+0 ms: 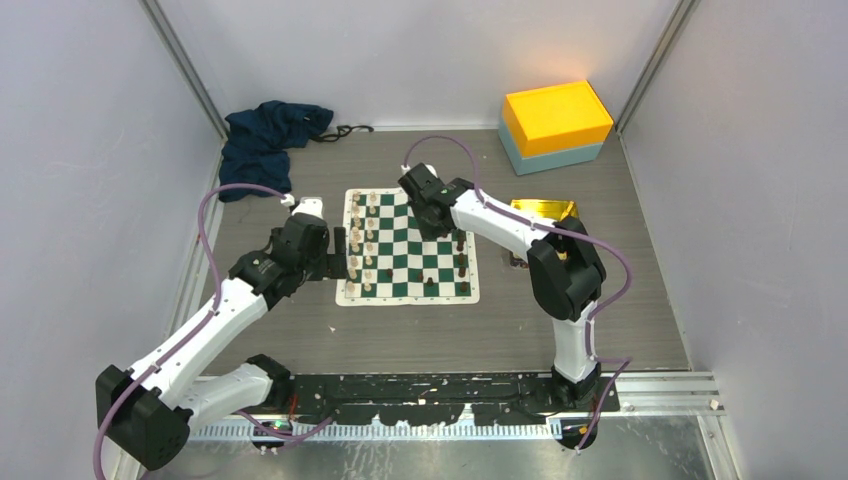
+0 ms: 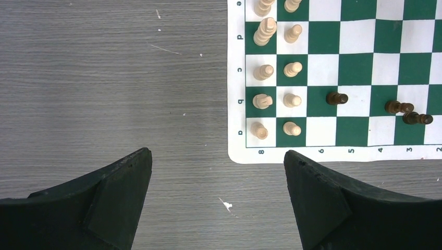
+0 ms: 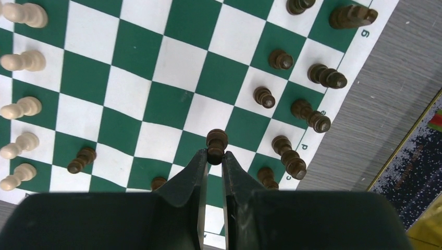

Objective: Set up the chess pieces on the board
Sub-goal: Place the chess piece on the chessboard.

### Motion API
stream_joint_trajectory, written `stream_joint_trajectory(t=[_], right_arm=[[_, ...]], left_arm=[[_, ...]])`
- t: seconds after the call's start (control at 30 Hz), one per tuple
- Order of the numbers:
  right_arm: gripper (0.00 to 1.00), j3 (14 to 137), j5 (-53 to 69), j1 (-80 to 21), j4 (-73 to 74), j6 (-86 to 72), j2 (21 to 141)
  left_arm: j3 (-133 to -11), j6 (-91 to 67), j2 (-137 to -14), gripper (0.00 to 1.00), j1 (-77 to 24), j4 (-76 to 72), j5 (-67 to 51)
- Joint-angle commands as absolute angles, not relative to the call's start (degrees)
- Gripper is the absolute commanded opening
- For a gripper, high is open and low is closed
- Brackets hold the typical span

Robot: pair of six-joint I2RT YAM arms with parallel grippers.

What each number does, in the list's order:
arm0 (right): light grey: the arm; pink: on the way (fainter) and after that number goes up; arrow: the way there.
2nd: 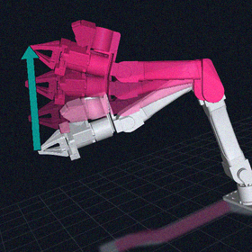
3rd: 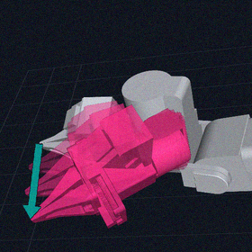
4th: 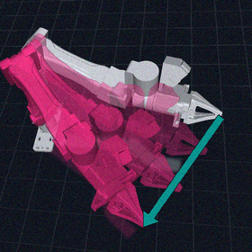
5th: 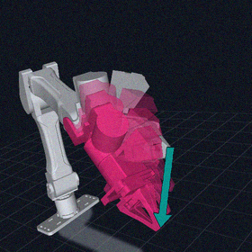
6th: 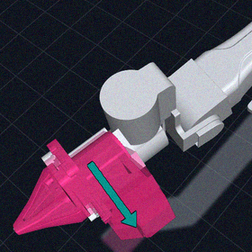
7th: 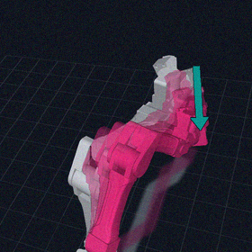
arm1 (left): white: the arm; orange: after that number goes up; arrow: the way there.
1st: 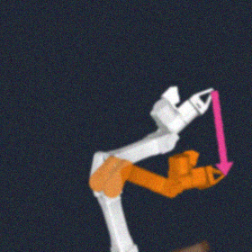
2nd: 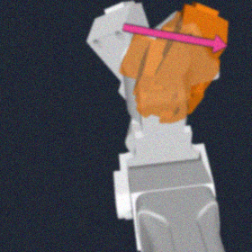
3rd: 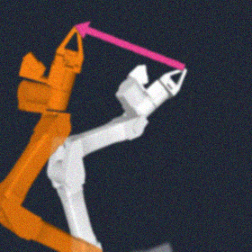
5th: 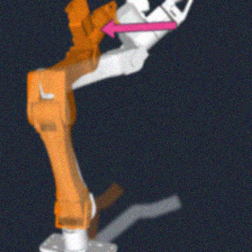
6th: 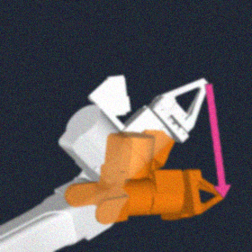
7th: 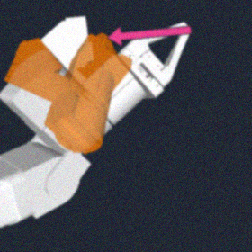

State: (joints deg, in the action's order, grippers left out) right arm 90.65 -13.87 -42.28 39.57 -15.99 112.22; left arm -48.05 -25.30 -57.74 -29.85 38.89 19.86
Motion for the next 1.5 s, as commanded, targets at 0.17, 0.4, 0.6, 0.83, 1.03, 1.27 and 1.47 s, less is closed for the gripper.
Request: stream_joint_trajectory(t=[0.17,0.4,0.6,0.83,1.03,1.27,1.47], right_arm=[[0.02,87.73,-13.74,-40.92,38.35,-18.41,108.45],[0.02,86.39,-13.29,-39.91,37.68,-19.15,108.64],[0.02,85.04,-12.26,-38.63,36.64,-19.81,108.71],[0.02,85.00,-11.35,-37.79,36.32,-20.49,109.45],[0.02,84.86,-10.44,-37.13,36.12,-21.00,110.15],[0.02,84.66,-9.65,-36.74,35.81,-21.34,110.95],[0.02,84.46,-8.93,-36.43,35.07,-21.75,111.74]], left_arm=[[-49.21,-25.83,-57.63,0.98,-29.44,38.10,19.77],[-49.57,-25.75,-58.01,0.98,-29.44,38.24,19.78],[-49.87,-25.66,-58.25,0.98,-29.44,38.23,19.86],[-50.10,-25.49,-58.46,0.98,-29.44,38.41,19.95],[-50.19,-25.30,-58.79,0.98,-29.44,38.36,20.04],[-50.11,-25.30,-59.14,0.98,-29.44,38.34,20.00],[-50.10,-25.28,-59.32,0.98,-29.44,38.49,20.13]])
